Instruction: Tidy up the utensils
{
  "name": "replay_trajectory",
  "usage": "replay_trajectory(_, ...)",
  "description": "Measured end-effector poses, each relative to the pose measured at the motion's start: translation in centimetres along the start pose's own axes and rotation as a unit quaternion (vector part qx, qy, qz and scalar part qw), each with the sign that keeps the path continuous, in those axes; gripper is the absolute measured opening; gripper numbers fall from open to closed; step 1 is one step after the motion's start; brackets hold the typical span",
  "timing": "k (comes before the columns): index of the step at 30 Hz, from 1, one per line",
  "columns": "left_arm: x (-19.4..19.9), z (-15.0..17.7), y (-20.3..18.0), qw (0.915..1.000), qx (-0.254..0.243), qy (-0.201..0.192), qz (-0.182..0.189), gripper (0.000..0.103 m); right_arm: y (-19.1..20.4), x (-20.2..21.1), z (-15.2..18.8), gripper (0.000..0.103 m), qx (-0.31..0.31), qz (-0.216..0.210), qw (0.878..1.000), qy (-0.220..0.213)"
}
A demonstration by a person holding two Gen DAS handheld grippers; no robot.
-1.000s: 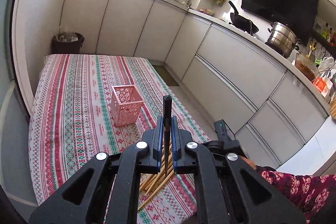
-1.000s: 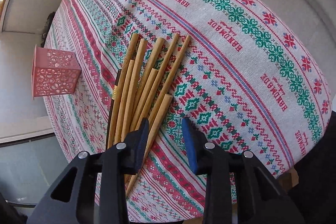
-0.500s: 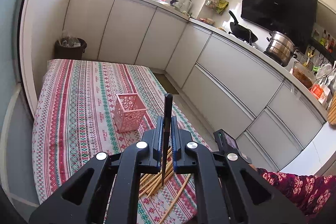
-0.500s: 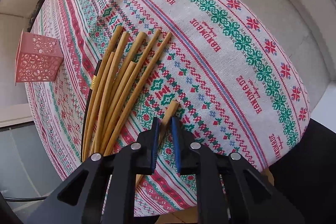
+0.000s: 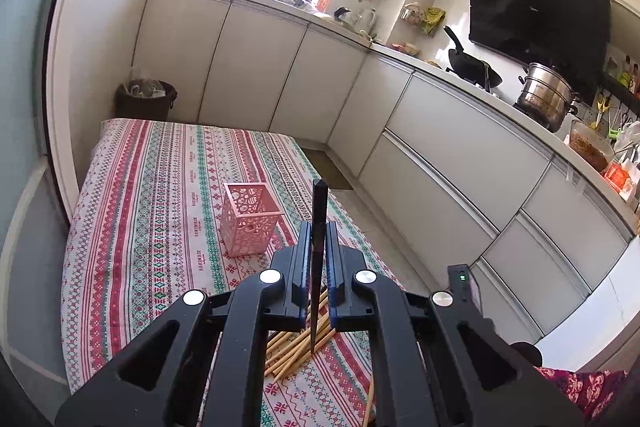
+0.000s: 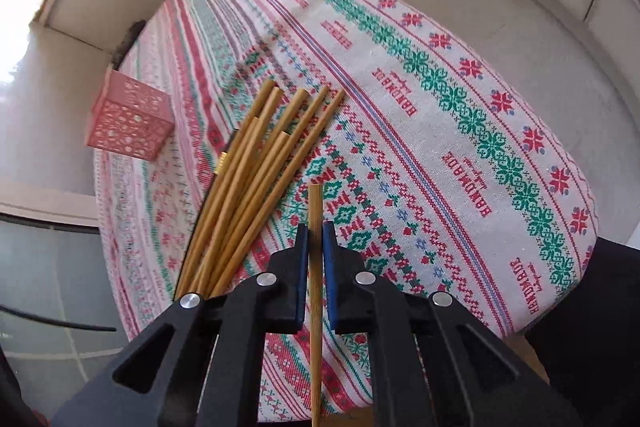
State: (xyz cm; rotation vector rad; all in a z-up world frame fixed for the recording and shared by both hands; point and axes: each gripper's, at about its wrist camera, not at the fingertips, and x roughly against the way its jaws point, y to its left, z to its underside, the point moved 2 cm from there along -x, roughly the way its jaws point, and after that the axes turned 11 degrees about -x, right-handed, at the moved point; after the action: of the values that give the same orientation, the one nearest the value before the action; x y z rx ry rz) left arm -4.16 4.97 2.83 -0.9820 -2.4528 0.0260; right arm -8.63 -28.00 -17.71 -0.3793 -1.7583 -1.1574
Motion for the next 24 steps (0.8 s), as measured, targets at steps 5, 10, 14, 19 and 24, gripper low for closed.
replay_trajectory(5,0.3,2.1,-0.8,0.999,0.035,-0.006,-0.027,0.006,1.9,5.3,1.1,0.008,0.037,-0.058,0.997,-0.039)
replay_trajectory(10,0.7,1.2,-1.8,0.9974,0.03,-0.005,-0.065,0.006,8.2,10.9,-0.1,0.008,0.103,-0.108,0.984,-0.1)
replay_trajectory(14,0.6,-2.4,-1.6,0.9955,0.017,-0.018,-0.092,0.006,14.1,14.4,-2.6,0.008,0.132,-0.149,0.97,-0.142)
replay_trajectory(19,-0.7,-7.0,-0.2,0.9925,0.013,-0.045,-0.113,0.006,20.1,18.0,-6.3,0.008,0.151,-0.177,0.95,-0.207)
replay_trajectory(24,-4.4,-10.7,1.7,0.99,0.015,-0.06,-0.127,0.006,24.9,18.6,-10.4,0.008,0.146,-0.196,0.94,-0.24)
